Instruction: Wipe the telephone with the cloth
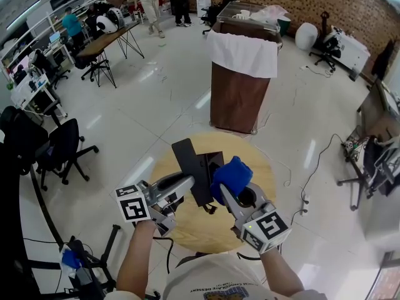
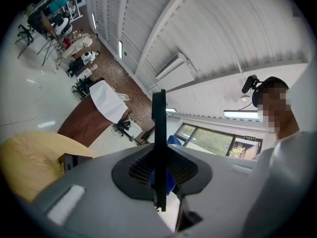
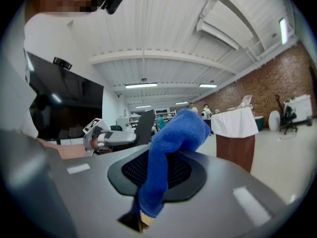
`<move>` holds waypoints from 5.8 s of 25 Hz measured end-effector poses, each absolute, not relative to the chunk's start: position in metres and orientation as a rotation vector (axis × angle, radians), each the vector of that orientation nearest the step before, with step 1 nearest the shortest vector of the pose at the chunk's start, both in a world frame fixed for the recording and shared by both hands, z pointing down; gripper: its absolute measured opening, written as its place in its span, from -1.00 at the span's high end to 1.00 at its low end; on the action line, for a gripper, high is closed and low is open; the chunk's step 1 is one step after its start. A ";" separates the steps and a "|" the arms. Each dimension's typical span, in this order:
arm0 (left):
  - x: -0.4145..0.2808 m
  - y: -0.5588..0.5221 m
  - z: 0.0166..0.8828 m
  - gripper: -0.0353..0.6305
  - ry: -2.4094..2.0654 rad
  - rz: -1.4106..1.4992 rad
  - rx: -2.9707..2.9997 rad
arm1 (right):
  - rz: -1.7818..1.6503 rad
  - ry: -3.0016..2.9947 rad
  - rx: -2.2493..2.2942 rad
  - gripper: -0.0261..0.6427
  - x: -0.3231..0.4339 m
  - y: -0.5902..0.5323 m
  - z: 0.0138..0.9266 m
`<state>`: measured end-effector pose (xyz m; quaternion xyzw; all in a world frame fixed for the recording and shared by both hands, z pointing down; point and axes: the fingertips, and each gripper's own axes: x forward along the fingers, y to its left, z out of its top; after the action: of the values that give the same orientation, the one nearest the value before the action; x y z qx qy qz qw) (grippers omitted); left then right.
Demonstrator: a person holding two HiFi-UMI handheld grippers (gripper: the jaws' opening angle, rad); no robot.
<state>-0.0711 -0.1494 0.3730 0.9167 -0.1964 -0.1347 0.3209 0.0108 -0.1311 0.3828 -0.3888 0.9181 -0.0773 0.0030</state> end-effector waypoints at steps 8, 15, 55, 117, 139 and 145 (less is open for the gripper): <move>-0.058 -0.139 0.368 0.71 -0.374 -0.328 2.438 | -0.545 2.855 -1.003 0.74 -0.001 -0.131 0.403; -0.045 -0.130 0.375 0.71 -0.311 -0.272 2.446 | -0.658 2.773 -0.911 0.74 0.001 -0.137 0.397; -0.040 -0.113 0.443 0.71 -0.274 -0.188 2.334 | -0.249 2.727 -1.142 0.74 0.013 -0.176 0.343; -0.065 -0.251 0.667 0.52 -0.500 -0.078 1.967 | -0.205 2.844 -1.588 0.74 0.009 -0.165 0.429; -0.080 -0.165 0.534 0.78 -0.800 -0.232 2.305 | -0.162 2.884 -1.478 0.74 0.011 -0.108 0.416; -0.042 -0.105 0.479 0.89 -0.833 -0.295 2.415 | -0.113 2.920 -1.410 0.74 0.030 -0.064 0.412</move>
<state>-0.0418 -0.1049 0.4788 0.9011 -0.3110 -0.1101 0.2813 0.0302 -0.0642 0.4124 -0.4340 0.8988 -0.0348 -0.0514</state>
